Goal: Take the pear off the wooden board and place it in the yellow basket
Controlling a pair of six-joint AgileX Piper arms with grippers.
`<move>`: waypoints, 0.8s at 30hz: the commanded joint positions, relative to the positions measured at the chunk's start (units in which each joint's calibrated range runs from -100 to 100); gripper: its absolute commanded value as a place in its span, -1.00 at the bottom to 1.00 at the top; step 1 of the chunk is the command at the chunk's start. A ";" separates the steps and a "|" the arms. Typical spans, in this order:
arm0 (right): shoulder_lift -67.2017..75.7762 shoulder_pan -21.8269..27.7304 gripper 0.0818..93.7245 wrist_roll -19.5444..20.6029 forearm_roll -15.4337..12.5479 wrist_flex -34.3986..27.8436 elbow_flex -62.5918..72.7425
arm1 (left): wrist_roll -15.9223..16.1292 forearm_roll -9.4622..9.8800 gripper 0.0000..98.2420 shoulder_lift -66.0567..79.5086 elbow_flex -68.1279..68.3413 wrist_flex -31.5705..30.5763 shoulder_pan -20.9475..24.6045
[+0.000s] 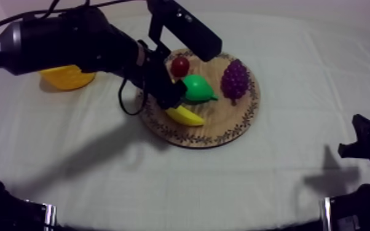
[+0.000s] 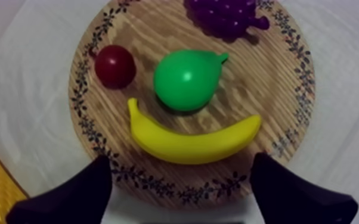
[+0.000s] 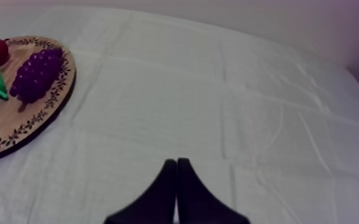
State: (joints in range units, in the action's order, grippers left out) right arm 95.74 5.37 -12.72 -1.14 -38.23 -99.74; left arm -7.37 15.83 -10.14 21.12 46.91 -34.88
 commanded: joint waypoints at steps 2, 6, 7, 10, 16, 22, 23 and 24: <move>0.02 -0.01 -0.99 0.00 0.00 0.00 -0.04 | -0.51 0.37 0.91 -0.41 -0.04 -0.50 -0.02; 0.02 -0.01 -0.99 0.00 0.00 0.00 -0.04 | -0.52 0.71 0.92 -1.80 -0.86 -0.35 -0.04; 0.02 -0.01 -0.99 0.00 0.00 0.00 -0.04 | -0.40 0.78 0.91 -2.36 -1.31 -0.17 -0.06; 0.02 -0.01 -0.99 0.00 0.00 0.00 -0.04 | 0.37 0.89 0.87 -4.79 -3.62 0.93 -0.13; 0.02 -0.01 -0.99 0.01 0.00 0.00 -0.04 | 3.05 0.88 0.81 -12.74 -11.07 6.02 0.12; 0.02 -0.01 -0.99 0.01 0.00 0.00 -0.04 | 5.78 0.73 0.78 -21.37 -20.88 11.80 0.19; 0.02 -0.01 -0.99 0.02 0.00 0.00 -0.04 | 6.10 0.72 0.77 -22.66 -22.59 12.58 0.10; 0.02 -0.01 -0.99 0.01 0.00 0.00 -0.04 | 6.39 0.74 0.76 -23.89 -24.26 13.27 -0.01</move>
State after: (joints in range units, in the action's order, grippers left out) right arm 95.74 5.37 -12.72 -1.14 -38.23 -99.74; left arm -1.39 16.60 -31.24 0.76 59.09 -34.79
